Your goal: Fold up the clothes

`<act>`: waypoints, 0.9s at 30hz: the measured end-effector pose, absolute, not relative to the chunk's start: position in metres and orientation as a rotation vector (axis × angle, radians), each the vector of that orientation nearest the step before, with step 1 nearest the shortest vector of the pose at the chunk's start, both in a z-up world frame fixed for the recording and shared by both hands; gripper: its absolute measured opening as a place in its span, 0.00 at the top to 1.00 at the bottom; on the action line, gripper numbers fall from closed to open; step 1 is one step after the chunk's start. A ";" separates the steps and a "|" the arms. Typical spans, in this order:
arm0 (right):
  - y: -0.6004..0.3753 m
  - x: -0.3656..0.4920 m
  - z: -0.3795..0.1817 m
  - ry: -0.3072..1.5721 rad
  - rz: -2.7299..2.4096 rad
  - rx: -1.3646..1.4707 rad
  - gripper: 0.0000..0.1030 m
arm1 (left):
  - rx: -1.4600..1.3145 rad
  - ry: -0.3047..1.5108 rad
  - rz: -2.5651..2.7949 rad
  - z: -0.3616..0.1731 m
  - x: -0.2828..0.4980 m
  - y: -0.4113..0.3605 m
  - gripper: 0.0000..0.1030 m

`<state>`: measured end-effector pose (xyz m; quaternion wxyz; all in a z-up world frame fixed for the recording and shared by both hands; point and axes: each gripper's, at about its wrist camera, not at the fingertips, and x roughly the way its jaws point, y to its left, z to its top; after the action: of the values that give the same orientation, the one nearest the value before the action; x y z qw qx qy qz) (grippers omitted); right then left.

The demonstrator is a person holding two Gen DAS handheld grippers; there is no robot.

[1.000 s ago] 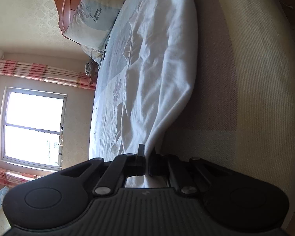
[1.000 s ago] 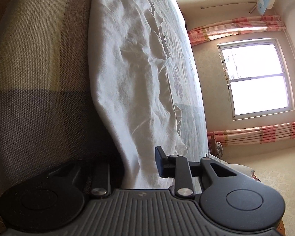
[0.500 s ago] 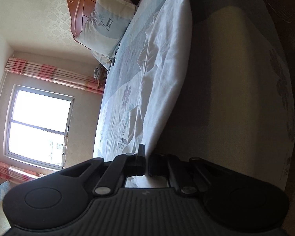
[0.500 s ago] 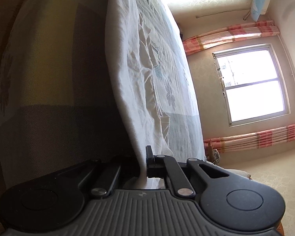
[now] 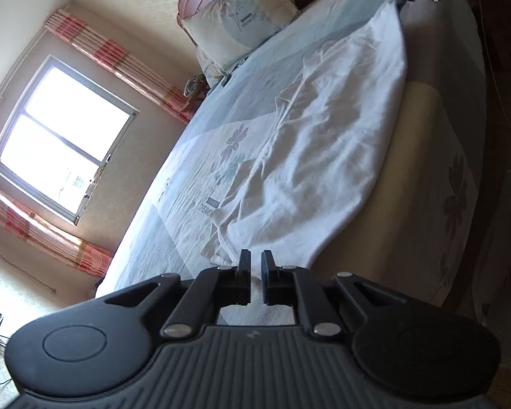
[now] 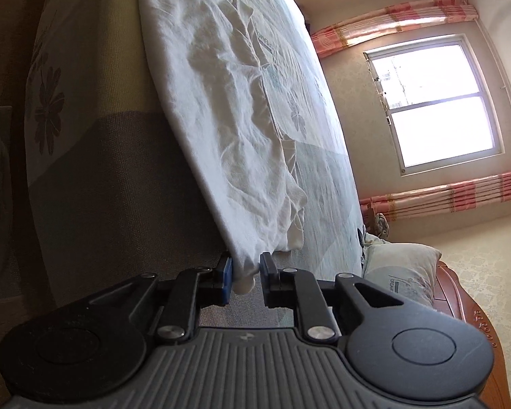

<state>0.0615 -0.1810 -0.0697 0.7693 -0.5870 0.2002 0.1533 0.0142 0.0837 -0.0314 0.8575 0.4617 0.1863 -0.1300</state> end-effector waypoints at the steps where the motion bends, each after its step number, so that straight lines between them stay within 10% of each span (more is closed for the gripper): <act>1: -0.179 0.060 -0.068 0.422 0.332 -1.260 0.76 | 0.952 0.375 -0.272 -0.029 0.018 0.082 0.91; 27: -0.187 0.075 -0.047 0.416 0.331 -0.998 0.54 | 0.744 0.524 -0.324 -0.061 0.083 0.079 0.84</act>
<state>0.0751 -0.1875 -0.0469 0.8443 -0.4730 0.1972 0.1570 0.0825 0.0788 -0.0607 0.8856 0.3577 0.2521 -0.1556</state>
